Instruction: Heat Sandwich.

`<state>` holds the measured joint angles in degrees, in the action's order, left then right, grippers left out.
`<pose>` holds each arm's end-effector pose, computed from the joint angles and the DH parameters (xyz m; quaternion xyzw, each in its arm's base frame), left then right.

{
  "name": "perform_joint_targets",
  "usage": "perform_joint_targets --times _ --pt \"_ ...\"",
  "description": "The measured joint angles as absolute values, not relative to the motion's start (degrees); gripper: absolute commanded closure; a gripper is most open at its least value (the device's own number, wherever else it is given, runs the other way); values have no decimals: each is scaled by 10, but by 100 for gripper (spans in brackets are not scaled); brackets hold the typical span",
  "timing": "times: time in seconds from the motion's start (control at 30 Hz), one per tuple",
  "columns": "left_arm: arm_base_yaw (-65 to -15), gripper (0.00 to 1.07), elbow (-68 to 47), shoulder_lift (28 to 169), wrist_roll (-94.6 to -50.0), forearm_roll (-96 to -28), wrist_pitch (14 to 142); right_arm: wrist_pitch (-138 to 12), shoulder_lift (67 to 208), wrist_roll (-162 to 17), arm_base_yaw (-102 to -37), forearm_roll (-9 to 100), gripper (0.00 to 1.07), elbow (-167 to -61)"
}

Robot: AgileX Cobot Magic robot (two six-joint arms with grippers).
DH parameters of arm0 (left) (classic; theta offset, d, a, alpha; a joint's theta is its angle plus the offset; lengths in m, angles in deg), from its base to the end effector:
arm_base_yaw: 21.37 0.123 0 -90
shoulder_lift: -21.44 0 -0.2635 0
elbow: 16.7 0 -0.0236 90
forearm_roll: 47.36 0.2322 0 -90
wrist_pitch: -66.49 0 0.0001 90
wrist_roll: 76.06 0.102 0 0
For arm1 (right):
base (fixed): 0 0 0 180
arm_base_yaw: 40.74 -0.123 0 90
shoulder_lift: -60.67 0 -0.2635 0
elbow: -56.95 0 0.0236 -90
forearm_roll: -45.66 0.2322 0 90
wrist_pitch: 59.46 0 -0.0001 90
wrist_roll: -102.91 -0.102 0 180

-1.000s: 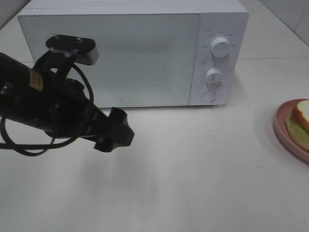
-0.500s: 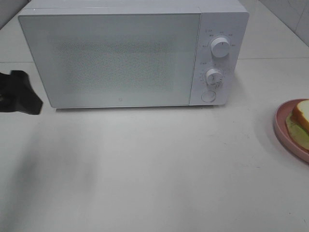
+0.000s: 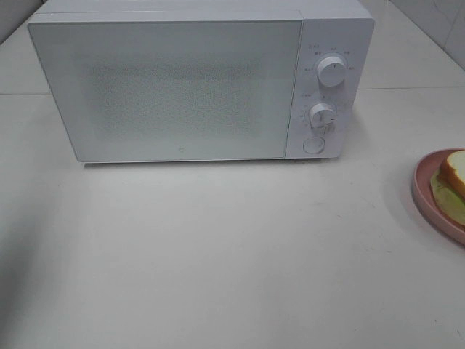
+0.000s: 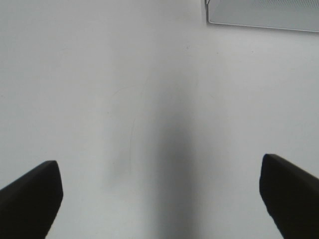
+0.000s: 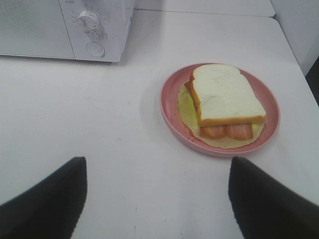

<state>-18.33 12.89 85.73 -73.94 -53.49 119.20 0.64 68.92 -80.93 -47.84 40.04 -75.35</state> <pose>0.1753 0.0006 0.2835 -0.0265 0.9562 -0.0371 0.2890 0.0108 -0.0074 0.2658 -0.0223 0.8470 0.0016 0.5312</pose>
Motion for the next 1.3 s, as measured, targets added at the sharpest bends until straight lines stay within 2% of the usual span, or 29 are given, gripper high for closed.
perform_joint_targets --times 0.27,0.73,1.3 --pt "-182 5 144 774 -738 -525 1245 6 689 -809 -478 400 31 -753" --pt "-182 5 293 574 -738 -517 1255 6 689 -809 -478 400 31 -753" --pt "-182 5 313 394 -738 -513 1260 6 689 -809 -478 400 31 -753"
